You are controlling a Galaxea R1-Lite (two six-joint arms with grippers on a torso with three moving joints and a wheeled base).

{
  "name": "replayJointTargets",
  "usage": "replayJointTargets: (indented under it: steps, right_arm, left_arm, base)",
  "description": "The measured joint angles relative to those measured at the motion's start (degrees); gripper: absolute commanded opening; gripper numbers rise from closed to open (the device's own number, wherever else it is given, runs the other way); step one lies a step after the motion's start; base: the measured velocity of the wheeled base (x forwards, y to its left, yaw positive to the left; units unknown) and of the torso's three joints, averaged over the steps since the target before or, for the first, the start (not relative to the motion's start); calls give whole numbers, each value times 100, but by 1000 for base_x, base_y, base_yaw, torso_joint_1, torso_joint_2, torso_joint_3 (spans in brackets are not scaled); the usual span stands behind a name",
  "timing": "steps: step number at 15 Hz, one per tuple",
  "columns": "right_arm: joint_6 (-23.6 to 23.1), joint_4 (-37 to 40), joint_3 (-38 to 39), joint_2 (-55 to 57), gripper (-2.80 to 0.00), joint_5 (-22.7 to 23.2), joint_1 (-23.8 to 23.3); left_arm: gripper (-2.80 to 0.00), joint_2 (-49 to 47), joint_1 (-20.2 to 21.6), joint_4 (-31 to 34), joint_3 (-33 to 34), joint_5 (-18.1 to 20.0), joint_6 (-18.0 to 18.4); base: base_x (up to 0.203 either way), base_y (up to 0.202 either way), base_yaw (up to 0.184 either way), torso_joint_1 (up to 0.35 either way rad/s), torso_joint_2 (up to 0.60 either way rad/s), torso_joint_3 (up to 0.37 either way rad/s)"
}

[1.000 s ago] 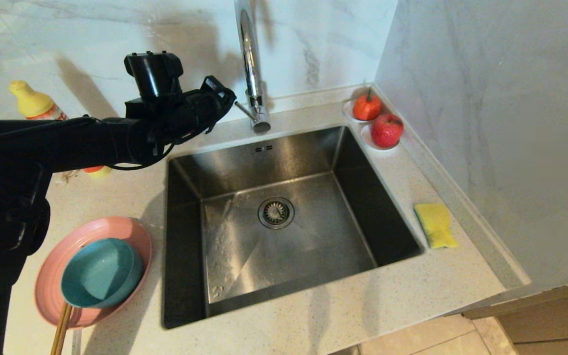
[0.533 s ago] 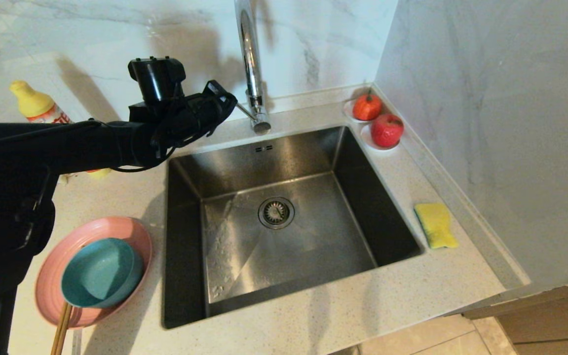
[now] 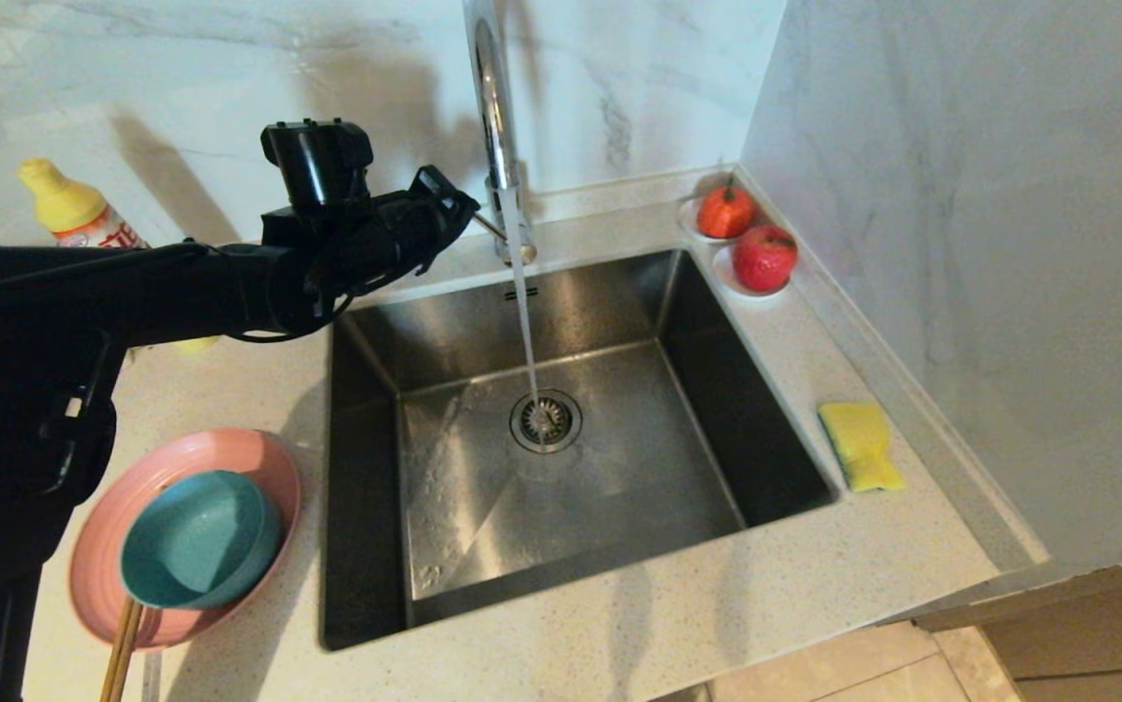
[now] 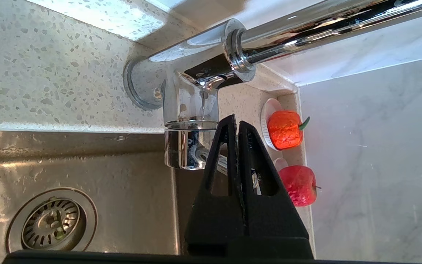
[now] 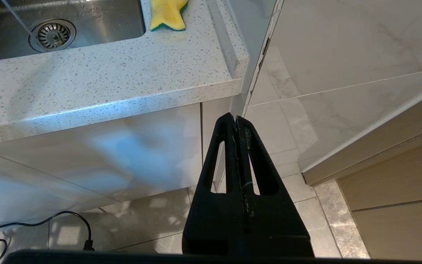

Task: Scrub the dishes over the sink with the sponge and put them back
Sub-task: Turn on the faucet

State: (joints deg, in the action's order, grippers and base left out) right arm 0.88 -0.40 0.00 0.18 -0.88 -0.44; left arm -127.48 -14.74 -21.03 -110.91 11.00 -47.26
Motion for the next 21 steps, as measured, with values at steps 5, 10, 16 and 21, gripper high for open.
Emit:
replayJointTargets:
  steps: [5, 10, 16, 21]
  right_arm:
    - [0, -1, 0, 0, -280, 2, 0]
    - [-1, 0, 0, 0, -280, 1, 0]
    - [0, 1, 0, 0, -280, 0, 0]
    - [0, -1, 0, 0, -280, 0, 0]
  left_arm:
    - [-280, 71, -55, 4, 0, -13, 0]
    - [-280, 113, -204, 52, 124, -343, 13]
    - [-280, 135, -259, 61, 318, -441, 41]
    - [-280, 240, -265, -16, 715, -477, 55]
  base:
    - [0, 0, 0, 0, 0, 0]
    - [0, 0, 0, 0, 0, 0]
    - [0, 0, 0, 0, 0, 0]
    - [0, 0, 0, 0, 0, 0]
